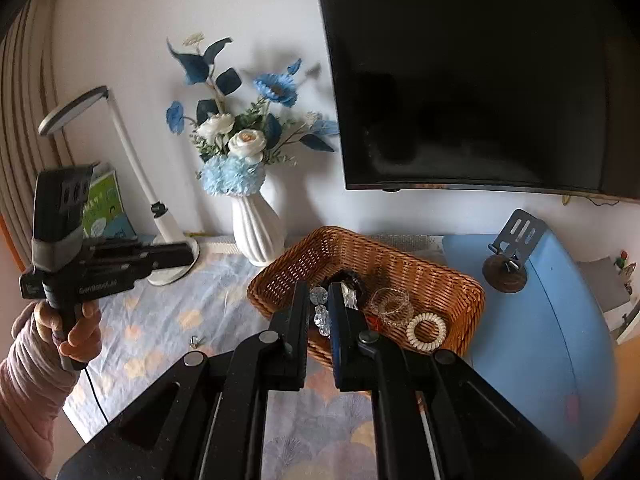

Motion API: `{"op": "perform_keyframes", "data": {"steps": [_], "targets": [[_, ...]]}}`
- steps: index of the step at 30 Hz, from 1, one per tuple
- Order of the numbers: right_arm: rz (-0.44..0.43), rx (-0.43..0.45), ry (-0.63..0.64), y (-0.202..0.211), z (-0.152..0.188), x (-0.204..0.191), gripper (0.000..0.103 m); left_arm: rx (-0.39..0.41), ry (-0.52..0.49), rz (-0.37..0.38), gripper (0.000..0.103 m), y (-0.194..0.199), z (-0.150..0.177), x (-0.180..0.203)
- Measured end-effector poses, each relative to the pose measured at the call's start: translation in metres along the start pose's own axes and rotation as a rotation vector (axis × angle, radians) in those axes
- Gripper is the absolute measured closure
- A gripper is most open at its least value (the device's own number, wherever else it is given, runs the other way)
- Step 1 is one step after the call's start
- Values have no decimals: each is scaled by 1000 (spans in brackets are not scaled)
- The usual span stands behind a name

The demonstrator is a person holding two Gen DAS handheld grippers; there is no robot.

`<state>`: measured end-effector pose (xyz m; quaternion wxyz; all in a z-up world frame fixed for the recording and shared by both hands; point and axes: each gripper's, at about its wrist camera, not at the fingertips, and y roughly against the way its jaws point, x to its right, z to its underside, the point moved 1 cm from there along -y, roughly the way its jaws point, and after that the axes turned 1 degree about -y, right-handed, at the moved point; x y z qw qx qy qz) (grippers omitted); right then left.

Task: Organize jewelry
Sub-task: 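Carry the gold ring and silver chain into the wicker basket and release both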

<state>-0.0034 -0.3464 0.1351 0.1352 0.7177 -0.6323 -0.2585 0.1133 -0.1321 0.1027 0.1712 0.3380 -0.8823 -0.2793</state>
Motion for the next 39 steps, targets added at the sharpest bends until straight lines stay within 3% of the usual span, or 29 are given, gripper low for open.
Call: {"op": "perform_keyframes", "data": {"steps": [1, 4, 8, 15, 16, 18, 20, 21, 28, 34, 39], "targets": [[-7, -2, -7, -1, 2, 2, 93, -19, 5, -5, 88, -1, 7, -5], [-18, -21, -13, -7, 11, 7, 93, -104, 84, -71, 45, -11, 53, -33], [-44, -40, -23, -10, 20, 6, 93, -179, 179, -134, 45, -22, 111, -62], [-46, -61, 11, -16, 30, -12, 93, -232, 172, -184, 45, -50, 137, -63], [-48, -68, 14, -18, 32, -14, 93, -239, 167, -203, 49, -53, 138, -65], [-47, -80, 18, -21, 34, -16, 93, -240, 153, -216, 65, -62, 139, -63], [-45, -90, 21, -24, 36, -18, 93, -239, 143, -248, 90, -68, 139, -62], [-48, -94, 21, -25, 37, -18, 93, -241, 133, -261, 94, -70, 139, -61], [-38, -92, 27, -22, 33, -17, 93, -175, 123, -229, 97, -51, 121, -53], [-27, -87, 14, -37, 4, -11, 93, -67, 77, -137, 97, -38, 51, -31], [13, -80, -12, -68, -23, 4, 93, -25, 71, -39, 97, -65, -3, -17]]}}
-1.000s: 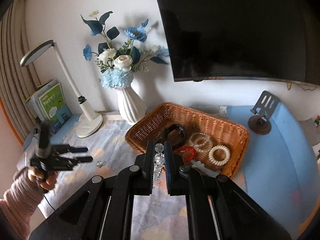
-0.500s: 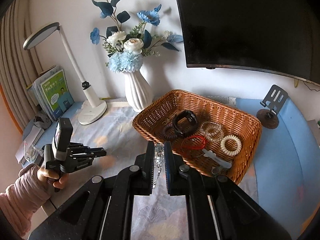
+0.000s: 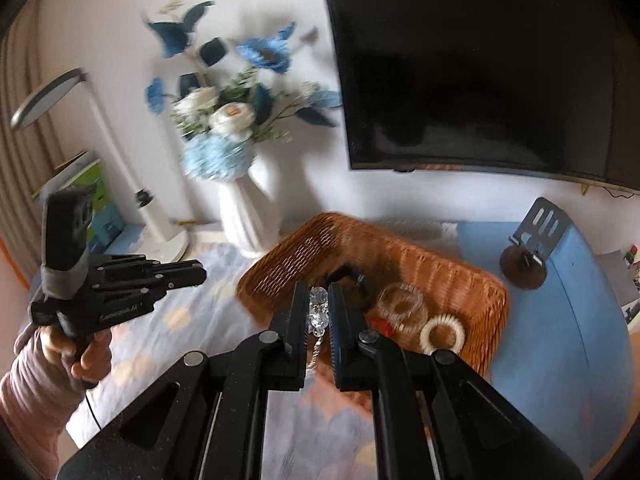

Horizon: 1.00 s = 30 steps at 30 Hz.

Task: Organize jewelry
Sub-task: 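Carry the gold ring and silver chain into the wicker basket and release both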

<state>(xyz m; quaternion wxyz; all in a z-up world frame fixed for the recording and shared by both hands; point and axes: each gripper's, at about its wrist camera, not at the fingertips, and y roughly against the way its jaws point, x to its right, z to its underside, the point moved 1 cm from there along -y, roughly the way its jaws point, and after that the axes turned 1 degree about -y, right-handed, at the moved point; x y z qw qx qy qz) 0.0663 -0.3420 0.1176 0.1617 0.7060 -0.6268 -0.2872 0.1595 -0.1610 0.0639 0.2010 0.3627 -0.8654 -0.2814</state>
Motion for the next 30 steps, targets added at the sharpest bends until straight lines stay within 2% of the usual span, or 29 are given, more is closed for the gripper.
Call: {"op": "perform_keyframes", "data": {"steps": [4, 10, 16, 19, 21, 22, 23, 24, 25, 28, 30], "targets": [[5, -18, -48, -37, -31, 14, 93, -19, 27, 77, 97, -39, -25, 5], [-11, -43, -90, -97, -55, 24, 93, -64, 104, 160, 97, -83, -27, -16], [-20, -99, -86, -141, -47, 18, 93, -99, 113, 152, 97, -110, -14, -26], [-44, -79, -83, -144, -44, 16, 92, -97, 88, 128, 95, -112, -11, -23], [-67, -57, -78, -139, -43, 15, 89, -111, 60, 129, 85, -109, -9, -16], [-68, -52, -67, -134, -43, 14, 86, -117, 50, 111, 75, -106, -9, -13], [-61, -49, -59, -128, -44, 12, 79, -107, 40, 84, 70, -101, -10, -11], [-49, -33, -48, -119, -44, 10, 71, -89, 31, 62, 70, -95, -10, -10], [-38, -18, -39, -110, -43, 8, 68, -57, 12, 15, 70, -80, -10, -5], [-52, 16, -27, -73, -39, -1, 67, 19, 4, -30, 69, -39, -12, 1], [-87, 41, -33, -43, -31, -8, 67, 101, 3, -58, 61, 6, -11, 10]]}}
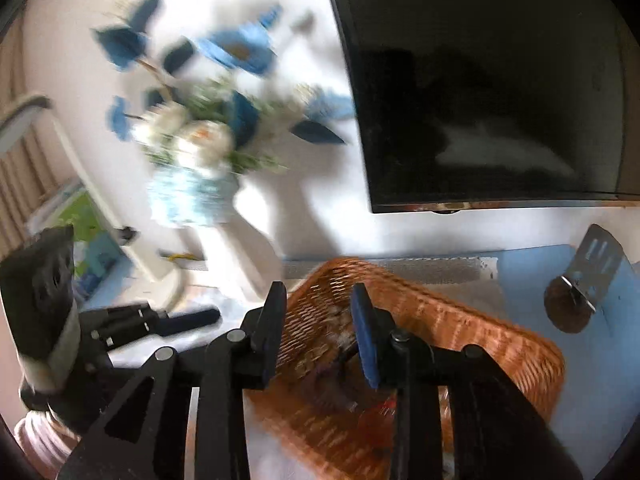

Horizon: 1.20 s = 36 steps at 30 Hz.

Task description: Organize jewelry

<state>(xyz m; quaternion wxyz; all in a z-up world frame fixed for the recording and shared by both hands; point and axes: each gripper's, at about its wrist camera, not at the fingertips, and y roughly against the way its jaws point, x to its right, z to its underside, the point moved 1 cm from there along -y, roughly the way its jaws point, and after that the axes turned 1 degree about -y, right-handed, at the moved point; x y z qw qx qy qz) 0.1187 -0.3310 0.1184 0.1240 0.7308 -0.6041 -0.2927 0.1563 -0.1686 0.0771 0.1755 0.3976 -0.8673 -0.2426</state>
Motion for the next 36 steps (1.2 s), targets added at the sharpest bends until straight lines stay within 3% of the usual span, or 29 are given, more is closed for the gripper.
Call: {"op": "perform_keyframes", "data": {"steps": [2, 4, 5, 7, 8, 9, 13, 19, 23, 30, 36], "targets": [[-2, 21, 10, 29, 8, -12, 67, 81, -18, -50, 38, 45, 0, 9], [24, 60, 26, 60, 23, -27, 66, 155, -35, -104, 24, 87, 3, 19], [32, 78, 33, 74, 32, -35, 63, 183, -35, -115, 23, 104, 6, 22], [45, 110, 27, 94, 49, -46, 42, 222, -24, -134, 22, 134, 21, 27], [57, 144, 19, 107, 63, -54, 24, 218, -7, -164, 22, 146, 34, 32], [68, 174, 14, 116, 74, -58, 14, 218, -3, -178, 22, 155, 41, 32], [198, 248, -7, 137, 124, -71, 13, 219, 5, -245, 22, 168, 89, 42], [426, 286, 47, 111, 171, -70, 13, 153, 96, -295, 22, 122, 156, 27], [432, 229, 53, 91, 184, -65, 13, 95, 124, -326, 22, 96, 179, 15], [433, 163, 9, 74, 201, -50, 13, 72, 62, -367, 22, 86, 186, 27], [446, 82, -24, 58, 203, -40, 13, 25, 121, -386, 22, 80, 185, 14]]}}
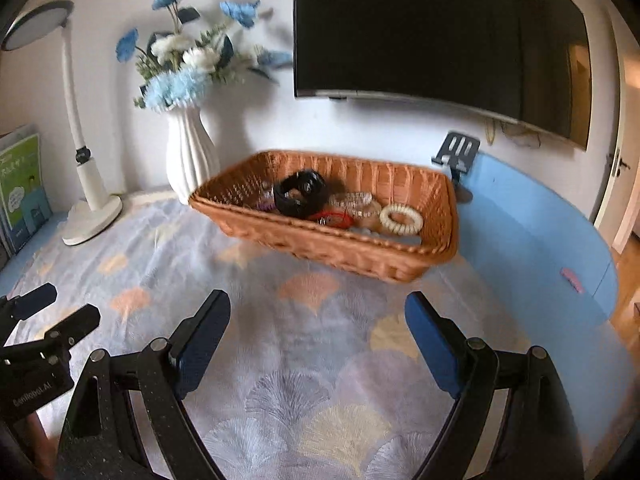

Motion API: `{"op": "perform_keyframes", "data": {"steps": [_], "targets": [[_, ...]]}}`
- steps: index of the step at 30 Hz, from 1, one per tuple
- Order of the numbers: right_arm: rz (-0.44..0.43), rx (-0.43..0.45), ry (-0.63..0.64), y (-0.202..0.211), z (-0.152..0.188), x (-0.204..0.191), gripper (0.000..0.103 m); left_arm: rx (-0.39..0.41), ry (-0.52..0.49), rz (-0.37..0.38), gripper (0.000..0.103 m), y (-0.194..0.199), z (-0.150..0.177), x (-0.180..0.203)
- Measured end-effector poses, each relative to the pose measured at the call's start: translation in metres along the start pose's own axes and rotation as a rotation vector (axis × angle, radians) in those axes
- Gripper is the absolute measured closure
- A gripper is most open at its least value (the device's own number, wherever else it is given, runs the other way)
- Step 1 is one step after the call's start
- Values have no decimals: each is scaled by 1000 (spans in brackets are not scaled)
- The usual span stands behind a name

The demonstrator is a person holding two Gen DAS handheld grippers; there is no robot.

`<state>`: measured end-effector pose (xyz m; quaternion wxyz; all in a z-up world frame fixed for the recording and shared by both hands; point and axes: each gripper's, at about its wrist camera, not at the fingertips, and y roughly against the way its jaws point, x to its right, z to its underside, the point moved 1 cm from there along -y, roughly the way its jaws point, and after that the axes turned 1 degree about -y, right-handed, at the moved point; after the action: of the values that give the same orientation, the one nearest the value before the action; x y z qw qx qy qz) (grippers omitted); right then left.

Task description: Organize jewelry

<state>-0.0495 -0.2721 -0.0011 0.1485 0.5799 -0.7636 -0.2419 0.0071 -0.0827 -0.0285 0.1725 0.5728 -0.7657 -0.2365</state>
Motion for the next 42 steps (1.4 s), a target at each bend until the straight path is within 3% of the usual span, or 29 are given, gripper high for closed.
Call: {"op": "perform_keyframes", "data": {"steps": [20, 42], "targets": [[53, -80, 53, -18, 6, -9, 13, 0, -2, -18, 22, -2, 1, 1], [41, -119, 21, -24, 6, -6, 13, -10, -13, -10, 22, -3, 2, 1]]}}
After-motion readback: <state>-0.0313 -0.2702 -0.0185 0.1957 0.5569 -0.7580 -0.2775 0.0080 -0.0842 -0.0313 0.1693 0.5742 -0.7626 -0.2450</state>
